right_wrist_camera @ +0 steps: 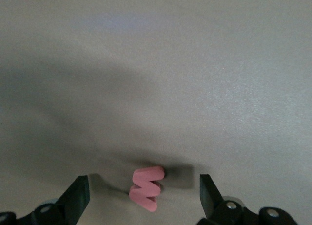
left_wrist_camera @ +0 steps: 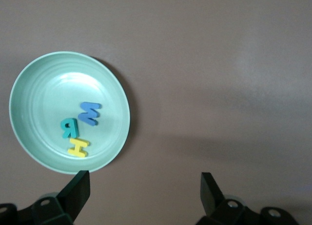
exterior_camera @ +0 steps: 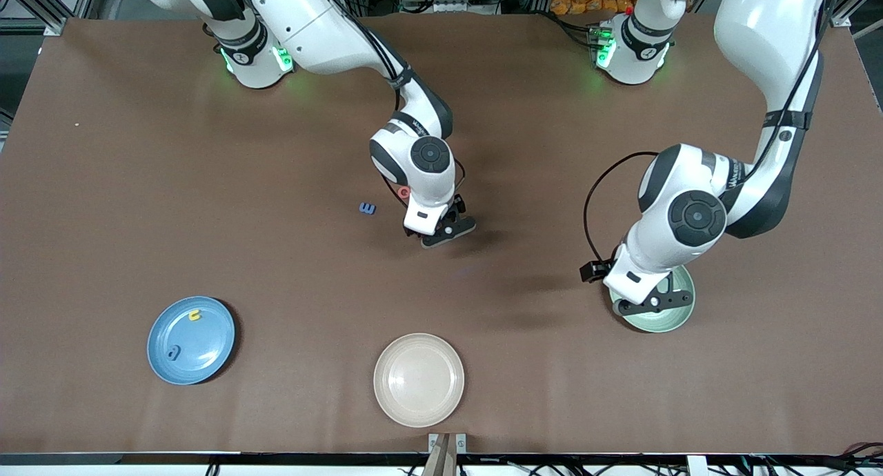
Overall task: Sort upper and lower case letters into plates
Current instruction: 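Release the teal R on the green plate while the right gripper grasps pink w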
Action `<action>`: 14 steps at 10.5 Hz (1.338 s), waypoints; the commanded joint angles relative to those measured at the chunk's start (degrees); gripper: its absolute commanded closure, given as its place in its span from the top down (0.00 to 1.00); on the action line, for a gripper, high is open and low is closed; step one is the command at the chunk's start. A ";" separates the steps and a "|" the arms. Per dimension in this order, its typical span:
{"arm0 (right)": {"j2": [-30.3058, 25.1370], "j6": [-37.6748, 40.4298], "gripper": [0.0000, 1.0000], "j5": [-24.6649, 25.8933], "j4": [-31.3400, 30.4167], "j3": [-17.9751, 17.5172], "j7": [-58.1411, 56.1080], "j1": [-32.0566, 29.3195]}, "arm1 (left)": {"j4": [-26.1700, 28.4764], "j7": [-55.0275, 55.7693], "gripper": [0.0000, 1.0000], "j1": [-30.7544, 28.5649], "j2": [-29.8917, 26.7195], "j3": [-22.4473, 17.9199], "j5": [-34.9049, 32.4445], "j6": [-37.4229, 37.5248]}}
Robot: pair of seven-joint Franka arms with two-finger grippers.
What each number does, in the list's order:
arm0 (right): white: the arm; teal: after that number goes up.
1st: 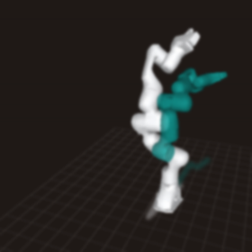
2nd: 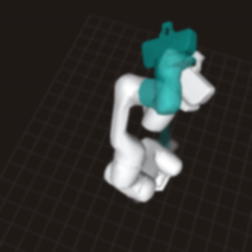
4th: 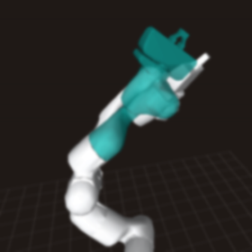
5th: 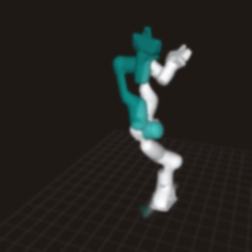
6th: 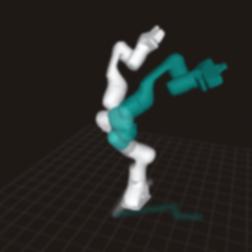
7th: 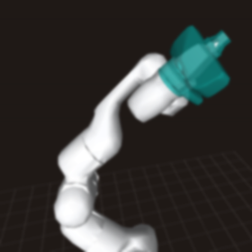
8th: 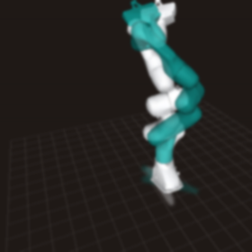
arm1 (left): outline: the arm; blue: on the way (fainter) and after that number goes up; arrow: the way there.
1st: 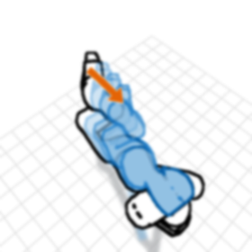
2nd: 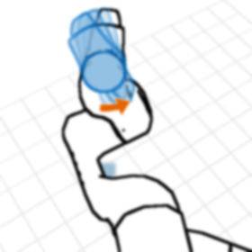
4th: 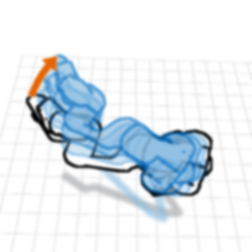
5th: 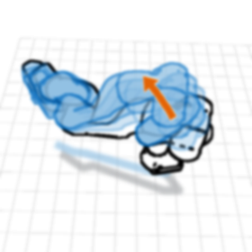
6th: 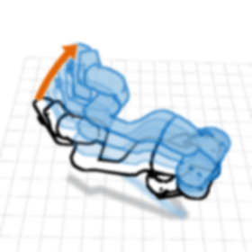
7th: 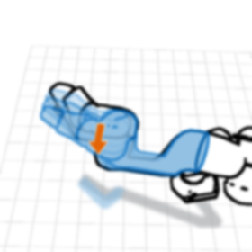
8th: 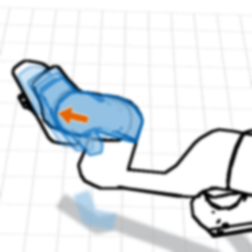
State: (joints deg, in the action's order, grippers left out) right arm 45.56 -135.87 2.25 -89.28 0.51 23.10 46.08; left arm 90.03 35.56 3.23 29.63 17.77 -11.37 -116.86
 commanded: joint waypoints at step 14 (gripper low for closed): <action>-6.79 1.47 0.00 -4.89 -2.48 -0.16 -0.69 -5.98 | 0.67 8.12 1.00 3.89 -2.30 0.51 2.92 1.28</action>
State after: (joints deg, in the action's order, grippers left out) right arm 43.14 -136.52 -0.56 -90.17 0.76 23.18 43.22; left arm 90.13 43.21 6.14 28.24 18.35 -10.58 -116.33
